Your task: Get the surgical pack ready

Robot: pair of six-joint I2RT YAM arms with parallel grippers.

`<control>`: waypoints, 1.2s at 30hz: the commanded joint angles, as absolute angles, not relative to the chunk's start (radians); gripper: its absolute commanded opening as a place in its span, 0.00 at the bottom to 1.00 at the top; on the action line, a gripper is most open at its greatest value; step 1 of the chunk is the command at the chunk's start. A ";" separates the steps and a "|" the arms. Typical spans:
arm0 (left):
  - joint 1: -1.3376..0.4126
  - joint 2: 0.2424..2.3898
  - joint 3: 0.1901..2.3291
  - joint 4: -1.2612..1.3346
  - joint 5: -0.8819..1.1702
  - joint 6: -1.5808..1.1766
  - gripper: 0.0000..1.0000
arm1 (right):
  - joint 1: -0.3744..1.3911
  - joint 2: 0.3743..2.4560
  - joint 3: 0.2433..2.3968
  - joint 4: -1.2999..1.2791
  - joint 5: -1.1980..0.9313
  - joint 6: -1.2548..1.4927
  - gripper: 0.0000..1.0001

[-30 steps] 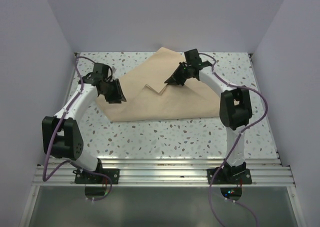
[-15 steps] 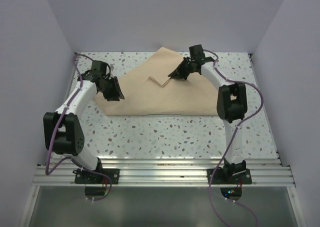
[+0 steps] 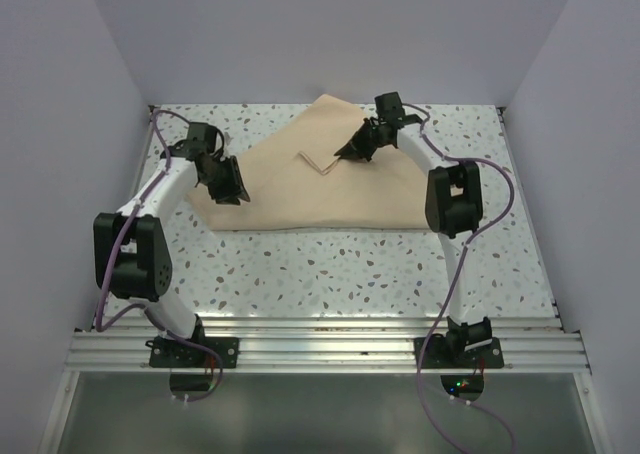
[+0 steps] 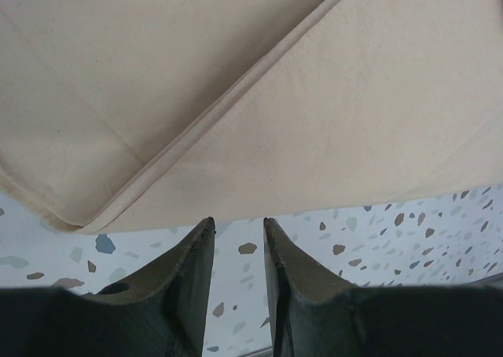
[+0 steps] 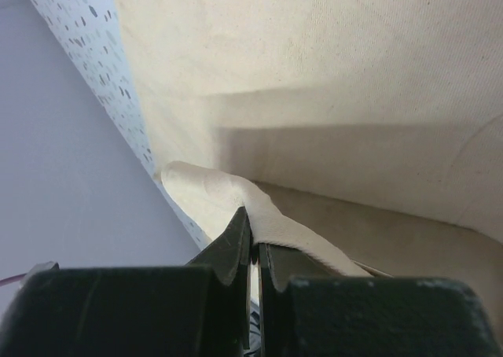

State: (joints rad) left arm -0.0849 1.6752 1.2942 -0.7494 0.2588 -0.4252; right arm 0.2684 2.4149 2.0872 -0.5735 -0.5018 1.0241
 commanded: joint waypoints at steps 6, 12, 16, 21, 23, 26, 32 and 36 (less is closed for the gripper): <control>-0.074 1.709 1.359 -0.739 0.296 -0.399 0.35 | 0.248 2.468 2.181 -0.572 -0.528 0.999 0.00; -0.074 1.736 1.361 -0.727 0.322 -0.405 0.34 | 0.245 2.480 2.174 -0.574 -0.526 0.985 0.06; -0.075 1.753 1.359 -0.719 0.334 -0.410 0.34 | 0.241 2.490 2.181 -0.569 -0.535 0.986 0.20; -0.075 1.775 1.362 -0.712 0.339 -0.411 0.34 | 0.232 2.490 2.247 -0.597 -0.514 0.951 0.47; -0.074 1.781 1.368 -0.712 0.342 -0.413 0.34 | 0.227 2.499 2.281 -0.607 -0.514 0.943 0.48; -0.075 1.792 1.379 -0.712 0.345 -0.413 0.34 | 0.236 2.520 2.385 -0.644 -0.528 0.890 0.48; -0.075 1.804 1.387 -0.710 0.344 -0.416 0.34 | 0.300 2.484 2.418 -0.601 -0.523 0.732 0.45; -0.075 1.813 1.385 -0.707 0.347 -0.417 0.34 | 0.344 2.532 2.476 -0.614 -0.496 0.658 0.35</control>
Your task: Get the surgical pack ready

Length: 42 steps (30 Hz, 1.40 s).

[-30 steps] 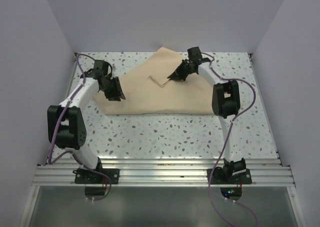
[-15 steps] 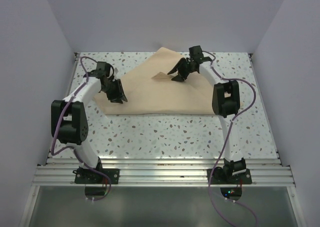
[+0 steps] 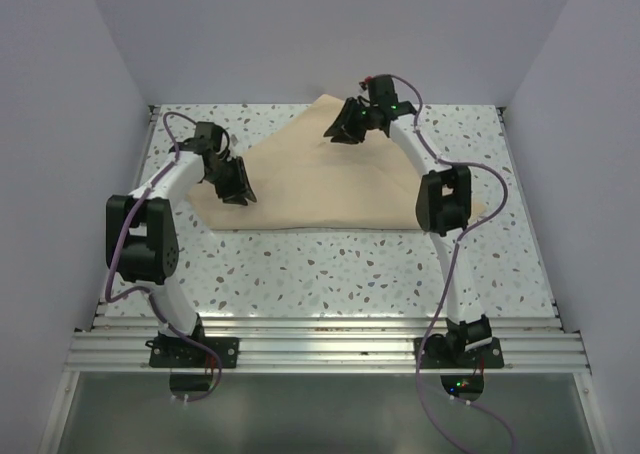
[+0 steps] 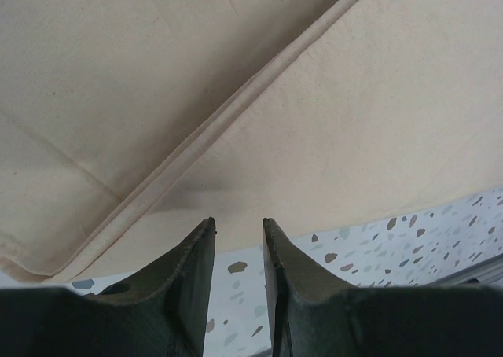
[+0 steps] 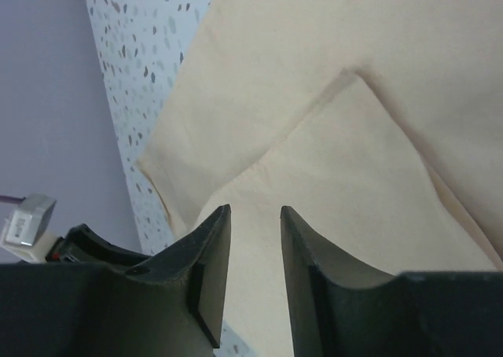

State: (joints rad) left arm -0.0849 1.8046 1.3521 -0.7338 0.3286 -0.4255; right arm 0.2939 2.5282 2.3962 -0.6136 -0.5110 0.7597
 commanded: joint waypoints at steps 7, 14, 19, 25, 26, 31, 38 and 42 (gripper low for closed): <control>-0.075 1.813 1.365 -0.703 0.357 -0.411 0.34 | 0.383 2.608 2.485 -0.575 -0.425 0.653 0.15; -0.075 1.806 1.356 -0.689 0.365 -0.413 0.34 | 0.385 2.642 2.472 -0.721 -0.267 0.554 0.07; -0.075 1.804 1.329 -0.686 0.367 -0.408 0.34 | 0.393 2.636 2.459 -0.805 -0.273 0.485 0.04; -0.075 1.795 1.344 -0.686 0.377 -0.414 0.34 | 0.413 2.571 2.428 -0.788 -0.273 0.466 0.05; -0.075 1.792 1.345 -0.686 0.382 -0.417 0.34 | 0.414 2.566 2.459 -0.795 -0.272 0.469 0.06; -0.077 1.798 1.333 -0.678 0.402 -0.426 0.33 | 0.411 2.539 2.480 -0.750 -0.271 0.498 0.09; -0.081 1.845 1.240 -0.634 0.439 -0.440 0.32 | 0.407 2.599 2.484 -0.755 -0.278 0.532 0.08; -0.069 1.916 1.161 -0.638 0.466 -0.460 0.27 | 0.408 2.595 2.408 -0.753 -0.278 0.525 0.07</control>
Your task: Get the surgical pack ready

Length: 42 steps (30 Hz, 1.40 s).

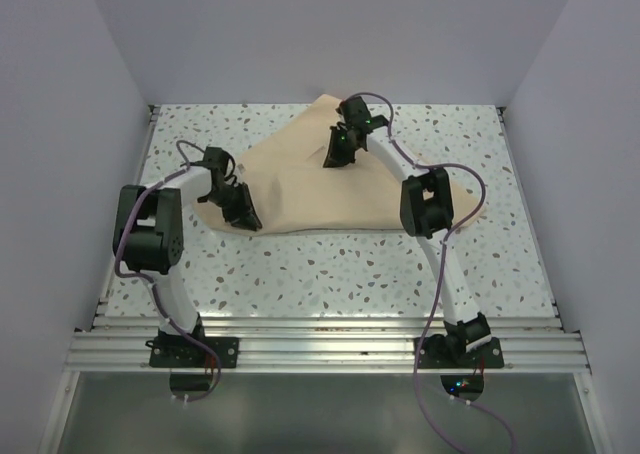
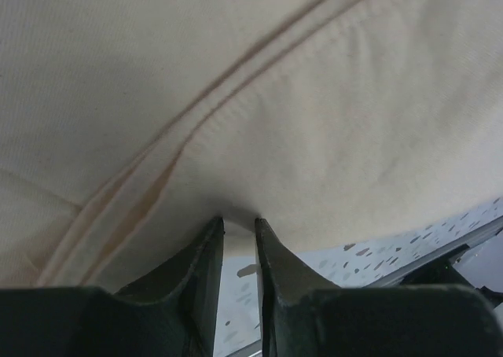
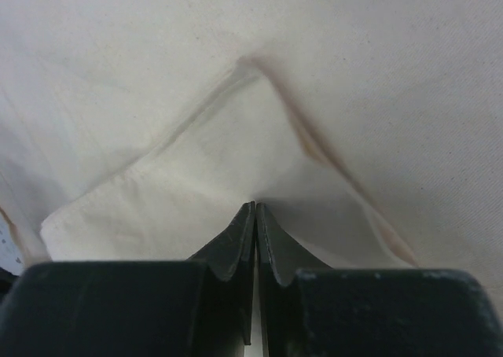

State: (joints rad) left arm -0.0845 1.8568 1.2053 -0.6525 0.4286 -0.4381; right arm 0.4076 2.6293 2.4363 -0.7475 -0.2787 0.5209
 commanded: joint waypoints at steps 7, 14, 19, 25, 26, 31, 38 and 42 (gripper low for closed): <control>-0.055 1.920 1.184 -0.661 0.380 -0.426 0.20 | 0.397 2.615 2.373 -0.807 -0.256 0.500 0.06; -0.067 1.775 1.302 -0.629 0.443 -0.471 0.25 | 0.380 2.619 2.391 -0.819 -0.279 0.508 0.06; -0.106 1.863 1.302 -0.563 0.543 -0.508 0.14 | 0.382 2.628 2.405 -0.831 -0.284 0.500 0.05; -0.138 1.965 1.256 -0.560 0.575 -0.515 0.12 | 0.382 2.635 2.402 -0.835 -0.285 0.491 0.05; -0.144 1.970 1.227 -0.560 0.562 -0.512 0.11 | 0.380 2.635 2.401 -0.834 -0.288 0.494 0.05; -0.121 1.991 1.173 -0.607 0.451 -0.479 0.07 | 0.380 2.634 2.390 -0.819 -0.295 0.502 0.05; -0.112 1.815 1.330 -0.732 0.262 -0.426 0.16 | 0.373 2.635 2.387 -0.821 -0.295 0.492 0.05; -0.109 1.775 1.319 -0.761 0.267 -0.431 0.19 | 0.373 2.637 2.388 -0.822 -0.298 0.488 0.05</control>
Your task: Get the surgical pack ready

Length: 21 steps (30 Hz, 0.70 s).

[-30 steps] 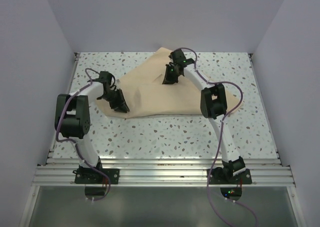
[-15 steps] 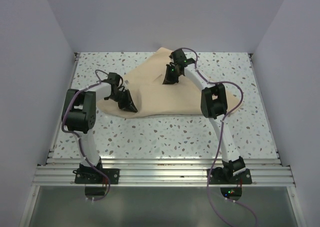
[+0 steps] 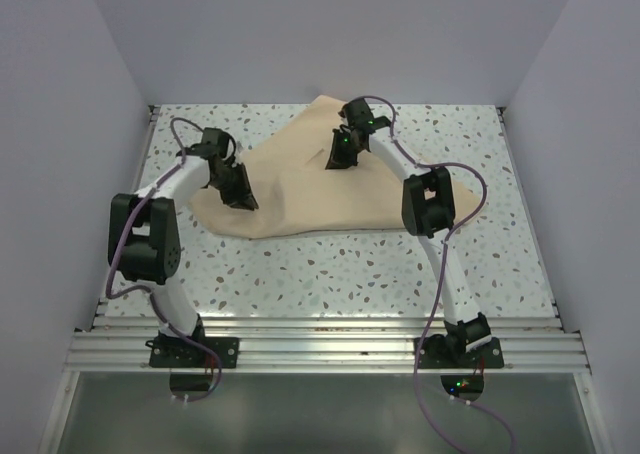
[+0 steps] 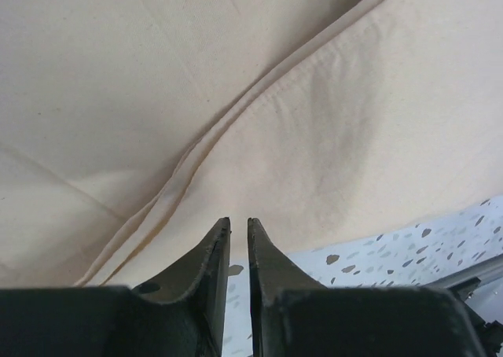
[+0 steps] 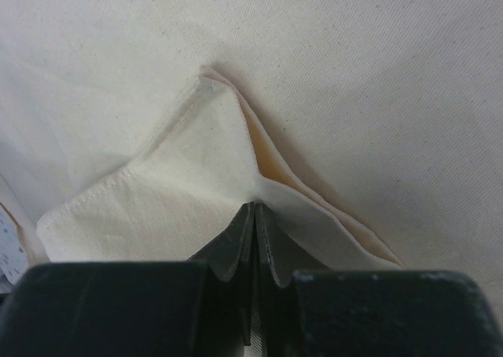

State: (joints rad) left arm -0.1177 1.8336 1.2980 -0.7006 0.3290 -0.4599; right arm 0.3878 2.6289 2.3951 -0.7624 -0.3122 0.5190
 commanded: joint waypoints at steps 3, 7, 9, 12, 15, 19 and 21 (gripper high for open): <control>-0.081 1.792 1.240 -0.717 0.278 -0.440 0.19 | 0.370 2.638 2.387 -0.824 -0.299 0.483 0.05; 0.021 1.876 1.122 -0.683 0.262 -0.425 0.15 | 0.370 2.640 2.379 -0.824 -0.304 0.479 0.05; 0.041 1.937 1.114 -0.707 0.238 -0.399 0.12 | 0.368 2.638 2.372 -0.821 -0.307 0.480 0.05; 0.049 1.938 1.141 -0.739 0.196 -0.385 0.10 | 0.370 2.637 2.373 -0.821 -0.311 0.482 0.05; 0.043 1.849 1.204 -0.747 0.192 -0.394 0.11 | 0.370 2.637 2.382 -0.821 -0.314 0.482 0.05; 0.014 1.757 1.330 -0.758 0.175 -0.419 0.16 | 0.367 2.638 2.396 -0.821 -0.327 0.498 0.05; -0.029 1.746 1.405 -0.758 0.179 -0.417 0.18 | 0.364 2.632 2.417 -0.821 -0.340 0.517 0.04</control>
